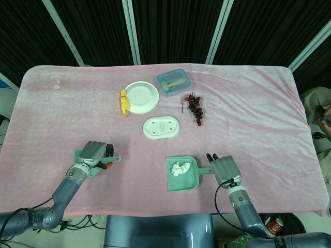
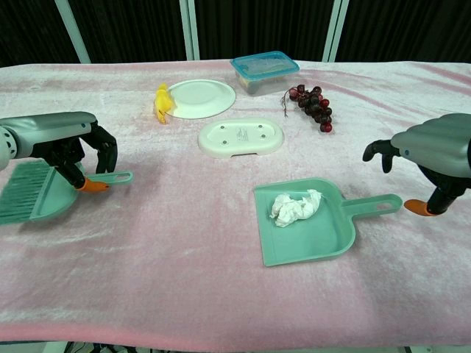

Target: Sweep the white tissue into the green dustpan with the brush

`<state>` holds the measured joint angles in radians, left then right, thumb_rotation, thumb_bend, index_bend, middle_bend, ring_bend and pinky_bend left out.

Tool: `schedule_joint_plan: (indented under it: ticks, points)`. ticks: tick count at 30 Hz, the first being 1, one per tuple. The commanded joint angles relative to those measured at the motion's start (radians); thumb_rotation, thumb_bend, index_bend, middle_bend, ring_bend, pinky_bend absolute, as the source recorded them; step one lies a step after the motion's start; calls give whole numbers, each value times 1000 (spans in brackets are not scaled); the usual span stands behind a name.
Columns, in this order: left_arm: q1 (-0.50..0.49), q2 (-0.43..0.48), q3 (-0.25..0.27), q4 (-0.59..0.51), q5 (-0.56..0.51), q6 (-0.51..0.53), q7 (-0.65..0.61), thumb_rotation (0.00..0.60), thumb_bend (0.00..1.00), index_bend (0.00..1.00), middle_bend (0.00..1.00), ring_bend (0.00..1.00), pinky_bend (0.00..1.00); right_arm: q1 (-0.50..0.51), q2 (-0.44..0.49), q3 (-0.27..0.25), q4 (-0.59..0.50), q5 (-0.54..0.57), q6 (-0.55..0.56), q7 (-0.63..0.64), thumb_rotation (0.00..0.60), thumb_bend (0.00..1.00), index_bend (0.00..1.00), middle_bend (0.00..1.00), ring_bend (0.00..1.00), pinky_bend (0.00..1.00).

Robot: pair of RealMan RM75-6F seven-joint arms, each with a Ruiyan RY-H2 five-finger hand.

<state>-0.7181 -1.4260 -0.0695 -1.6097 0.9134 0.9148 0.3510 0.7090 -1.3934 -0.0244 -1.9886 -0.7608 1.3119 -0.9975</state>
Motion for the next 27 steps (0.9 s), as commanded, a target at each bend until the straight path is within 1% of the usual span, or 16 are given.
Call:
schedule_joint_plan:
  ticks: [1, 5, 8, 12, 14, 16, 17, 19, 21, 22, 23, 24, 25, 27]
  points:
    - [7, -3, 5, 6, 11, 5, -8, 600, 226, 530, 519, 899, 1000, -2, 0, -1, -2, -2, 1, 1, 600, 302, 164, 247, 624, 780]
    - [12, -3, 9, 5, 13, 8, -4, 600, 169, 496, 472, 900, 1000, -5, 3, -3, -4, -6, 2, 1, 600, 303, 164, 247, 623, 780]
    - [16, -2, 10, 0, 15, 13, -5, 600, 150, 461, 441, 899, 1000, -8, 7, -4, -7, -10, 4, 3, 600, 302, 164, 247, 623, 780]
    - [24, 3, 6, -8, 25, 21, -18, 600, 104, 317, 400, 898, 1000, -14, 13, -5, -8, -17, 8, 8, 600, 301, 156, 247, 623, 780]
    - [28, 8, 5, -16, 31, 27, -23, 600, 86, 274, 389, 897, 1000, -17, 19, -7, -9, -22, 9, 11, 600, 279, 139, 239, 620, 780]
    - [34, 13, 2, -26, 39, 36, -31, 600, 86, 266, 385, 889, 1000, -20, 26, -12, -9, -28, 10, 9, 600, 242, 113, 216, 599, 772]
    - [38, 17, 1, -32, 43, 42, -34, 600, 86, 265, 382, 877, 998, -21, 33, -16, -10, -27, 11, 3, 600, 221, 95, 200, 573, 754]
    - [45, 26, -2, -44, 57, 62, -35, 600, 86, 265, 371, 830, 967, -22, 46, -21, -15, -29, 16, -7, 600, 201, 70, 177, 522, 718]
    - [63, 44, 0, -63, 105, 112, -33, 600, 86, 265, 353, 742, 878, -30, 70, -30, -19, -52, 25, -3, 600, 190, 30, 144, 427, 641]
    - [85, 72, 10, -87, 153, 162, -29, 600, 85, 265, 330, 633, 763, -50, 100, -34, -24, -76, 47, 29, 600, 187, 17, 132, 384, 598]
    - [111, 102, 29, -120, 203, 203, -39, 600, 84, 263, 307, 539, 665, -71, 133, -50, -34, -121, 52, 75, 600, 181, 4, 111, 318, 523]
    - [127, 121, 41, -137, 237, 223, -52, 600, 81, 261, 280, 441, 563, -85, 156, -64, -35, -160, 46, 110, 600, 172, 0, 83, 251, 442]
    - [144, 140, 53, -152, 266, 245, -62, 600, 78, 255, 245, 328, 450, -100, 180, -78, -32, -197, 44, 147, 600, 163, 0, 60, 205, 388]
    - [185, 181, 79, -185, 320, 296, -85, 600, 71, 234, 172, 159, 263, -135, 227, -105, -23, -274, 47, 229, 600, 129, 0, 8, 72, 263]
